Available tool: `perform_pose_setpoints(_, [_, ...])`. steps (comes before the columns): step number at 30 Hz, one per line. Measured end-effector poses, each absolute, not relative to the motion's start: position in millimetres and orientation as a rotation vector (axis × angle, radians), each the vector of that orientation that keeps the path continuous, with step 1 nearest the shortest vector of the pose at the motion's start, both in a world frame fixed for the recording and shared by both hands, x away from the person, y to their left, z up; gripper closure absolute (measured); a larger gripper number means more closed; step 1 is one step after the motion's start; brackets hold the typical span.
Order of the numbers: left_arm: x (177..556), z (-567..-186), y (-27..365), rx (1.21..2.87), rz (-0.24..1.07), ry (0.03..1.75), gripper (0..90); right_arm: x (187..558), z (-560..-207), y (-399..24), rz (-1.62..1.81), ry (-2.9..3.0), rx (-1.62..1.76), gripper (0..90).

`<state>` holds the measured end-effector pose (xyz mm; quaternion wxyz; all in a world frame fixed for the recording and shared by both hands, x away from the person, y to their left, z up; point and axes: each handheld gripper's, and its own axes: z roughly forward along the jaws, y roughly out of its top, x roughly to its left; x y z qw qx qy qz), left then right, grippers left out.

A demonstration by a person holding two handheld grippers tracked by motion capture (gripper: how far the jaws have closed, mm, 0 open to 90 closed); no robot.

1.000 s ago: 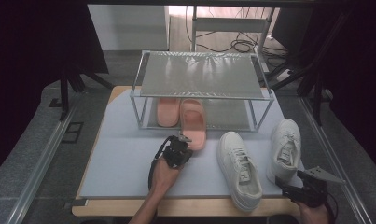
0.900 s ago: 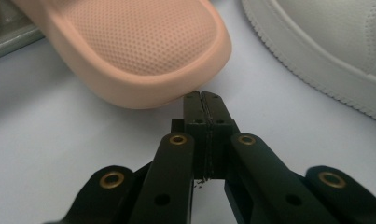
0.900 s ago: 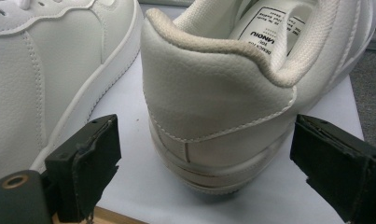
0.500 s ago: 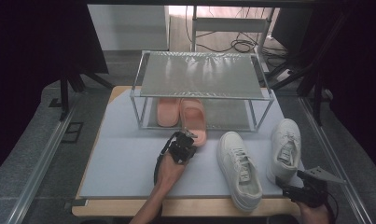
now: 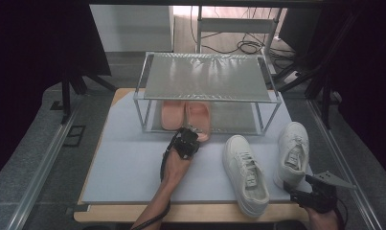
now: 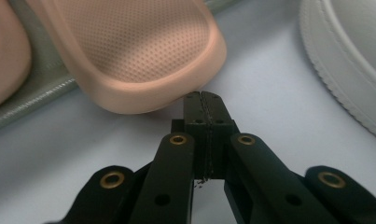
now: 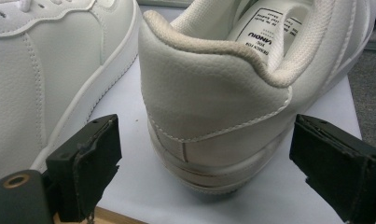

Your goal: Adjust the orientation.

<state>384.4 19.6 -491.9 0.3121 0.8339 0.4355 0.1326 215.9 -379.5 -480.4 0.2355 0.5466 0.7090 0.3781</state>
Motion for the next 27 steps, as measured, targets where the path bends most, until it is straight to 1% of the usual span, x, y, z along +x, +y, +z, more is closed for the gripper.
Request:
perform_pose_setpoints(18, [418.7, -496.0, 23.0, 2.144, 0.31, 1.235, 89.7, 215.8, -480.4, -380.0, 1.039, 1.944, 1.499, 9.0])
perform_pose_setpoints(27, [431.3, -500.3, 23.0, 2.168, 0.3, 1.26, 89.7, 215.7, -480.3, -380.4, 1.038, 1.945, 1.5, 9.0])
